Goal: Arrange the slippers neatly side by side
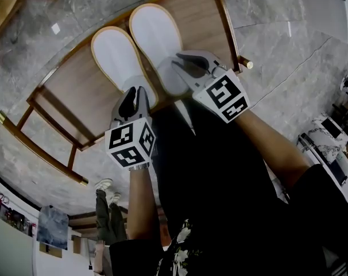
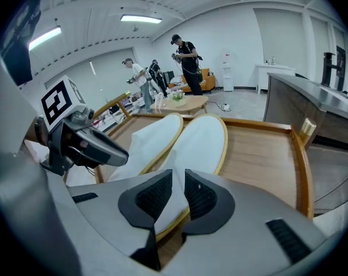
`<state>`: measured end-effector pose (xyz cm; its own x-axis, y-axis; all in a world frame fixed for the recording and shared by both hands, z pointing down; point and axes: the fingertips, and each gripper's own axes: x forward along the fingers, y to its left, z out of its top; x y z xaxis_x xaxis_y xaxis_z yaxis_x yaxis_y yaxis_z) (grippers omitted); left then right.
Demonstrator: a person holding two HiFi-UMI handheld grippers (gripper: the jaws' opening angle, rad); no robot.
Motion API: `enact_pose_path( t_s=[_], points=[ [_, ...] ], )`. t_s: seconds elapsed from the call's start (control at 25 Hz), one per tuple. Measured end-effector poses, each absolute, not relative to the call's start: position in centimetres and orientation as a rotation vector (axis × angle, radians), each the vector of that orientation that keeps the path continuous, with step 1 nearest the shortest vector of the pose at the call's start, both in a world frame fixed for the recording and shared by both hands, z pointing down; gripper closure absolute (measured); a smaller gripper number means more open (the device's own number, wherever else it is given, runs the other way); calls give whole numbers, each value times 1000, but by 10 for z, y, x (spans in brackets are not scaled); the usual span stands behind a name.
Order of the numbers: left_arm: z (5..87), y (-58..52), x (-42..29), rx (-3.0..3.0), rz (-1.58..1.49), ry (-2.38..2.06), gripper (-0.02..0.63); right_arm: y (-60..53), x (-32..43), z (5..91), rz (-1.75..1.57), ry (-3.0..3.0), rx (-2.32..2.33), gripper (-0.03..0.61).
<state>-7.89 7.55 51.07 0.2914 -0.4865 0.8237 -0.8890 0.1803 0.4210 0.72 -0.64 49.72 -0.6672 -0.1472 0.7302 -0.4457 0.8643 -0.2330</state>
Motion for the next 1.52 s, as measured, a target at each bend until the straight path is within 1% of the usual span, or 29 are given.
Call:
enact_pose_path(
  t_s=[0.04, 0.08, 0.12, 0.2, 0.32, 0.48, 0.68, 0.84, 1.0, 1.16, 1.52],
  points=[
    [503, 76, -78, 1470, 458, -1356, 546, -6, 7, 488, 514, -2299, 428, 524],
    [492, 76, -78, 1481, 455, -1364, 546, -5, 8, 477, 517, -2319, 433, 557],
    [479, 74, -78, 1497, 450, -1381, 548, -5, 9, 462, 518, -2344, 443, 567],
    [447, 65, -83, 1545, 430, -1458, 574, -10, 8, 428, 498, -2415, 467, 577],
    [391, 48, -93, 1643, 379, -1632, 606, -21, 3, 375, 442, -2535, 509, 578],
    [314, 36, -97, 1772, 350, -1836, 611, -29, -12, 303, 347, -2689, 560, 578],
    [222, 29, -100, 1921, 235, -2051, 611, -30, -17, 211, 217, -2887, 653, 578],
    [172, 15, -103, 2031, 300, -2189, 611, -31, -14, 172, 65, -2943, 673, 578],
    [124, 12, -113, 2096, 214, -2319, 611, -31, -22, 143, -22, -3008, 686, 578],
    [100, 18, -131, 2051, 128, -2403, 611, -27, -25, 118, -88, -3041, 715, 578],
    [87, 33, -162, 2013, 146, -2499, 611, -39, -14, 99, -136, -3019, 851, 578]
  ],
)
